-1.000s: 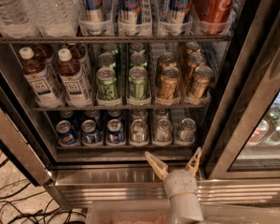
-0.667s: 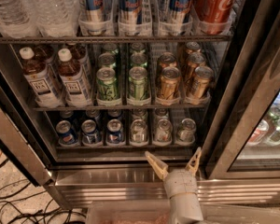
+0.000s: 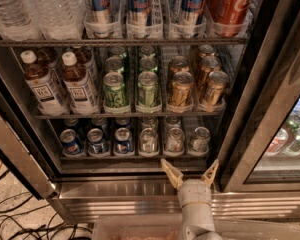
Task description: Pick 7up can from bottom shelf of fridge
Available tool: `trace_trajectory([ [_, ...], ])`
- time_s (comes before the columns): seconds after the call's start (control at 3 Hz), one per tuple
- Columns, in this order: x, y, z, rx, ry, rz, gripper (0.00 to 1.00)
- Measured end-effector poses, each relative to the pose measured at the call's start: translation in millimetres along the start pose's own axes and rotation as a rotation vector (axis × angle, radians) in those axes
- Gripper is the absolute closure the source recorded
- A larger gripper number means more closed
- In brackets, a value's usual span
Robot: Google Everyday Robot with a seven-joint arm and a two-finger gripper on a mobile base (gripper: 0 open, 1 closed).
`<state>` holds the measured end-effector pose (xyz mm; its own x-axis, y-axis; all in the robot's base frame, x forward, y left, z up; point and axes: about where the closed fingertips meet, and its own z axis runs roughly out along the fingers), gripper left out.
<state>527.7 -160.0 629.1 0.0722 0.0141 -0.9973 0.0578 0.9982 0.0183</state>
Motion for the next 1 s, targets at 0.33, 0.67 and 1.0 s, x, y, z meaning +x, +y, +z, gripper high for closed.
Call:
trace_trajectory([
  [0.33, 12, -5, 5, 0.02, 0.014, 0.003, 0.0],
  [0.67, 26, -9, 2, 0.026, 0.043, -0.003, 0.0],
  [1.0, 27, -9, 2, 0.026, 0.043, -0.003, 0.19],
])
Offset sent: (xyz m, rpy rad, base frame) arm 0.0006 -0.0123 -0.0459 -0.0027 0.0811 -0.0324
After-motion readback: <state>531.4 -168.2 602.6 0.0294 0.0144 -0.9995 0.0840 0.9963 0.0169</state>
